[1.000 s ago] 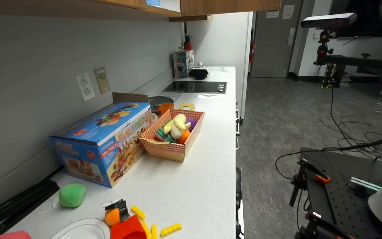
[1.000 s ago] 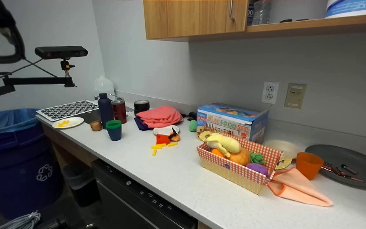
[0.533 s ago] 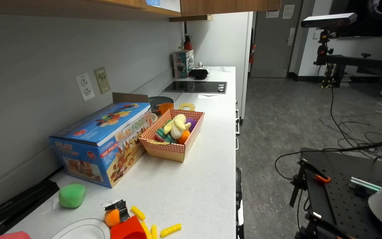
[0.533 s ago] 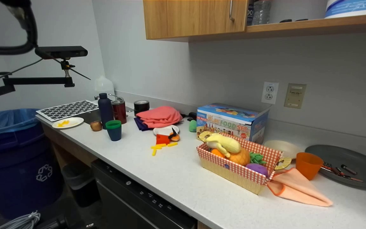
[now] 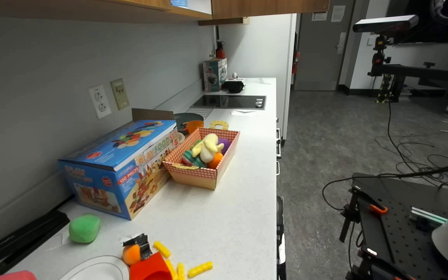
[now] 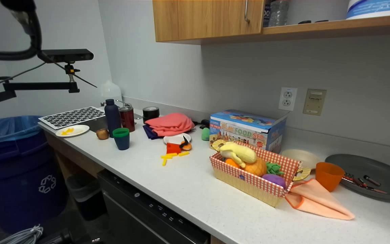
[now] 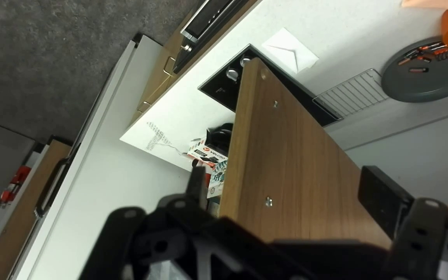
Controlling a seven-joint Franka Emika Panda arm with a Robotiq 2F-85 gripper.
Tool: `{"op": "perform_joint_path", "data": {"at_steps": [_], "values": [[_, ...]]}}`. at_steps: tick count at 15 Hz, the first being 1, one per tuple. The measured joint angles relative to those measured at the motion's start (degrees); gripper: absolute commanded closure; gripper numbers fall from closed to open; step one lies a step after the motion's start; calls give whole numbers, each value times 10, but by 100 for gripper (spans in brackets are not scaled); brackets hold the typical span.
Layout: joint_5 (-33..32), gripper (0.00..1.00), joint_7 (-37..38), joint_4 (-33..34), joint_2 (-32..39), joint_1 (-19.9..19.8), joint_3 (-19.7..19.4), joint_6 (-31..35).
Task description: Close the right door of the top cabinet.
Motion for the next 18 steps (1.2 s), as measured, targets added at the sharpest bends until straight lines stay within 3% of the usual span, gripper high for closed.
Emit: {"op": "perform_joint_path", "data": {"at_steps": [6,11,14,18], "values": [[0,0,35,2,36,-1,1,112],[2,0,71,13,63,-14,-2,165],[-2,0,72,20,73,-22,-1,158],[-9,0,69,42,73,-39,-2,76]]}}
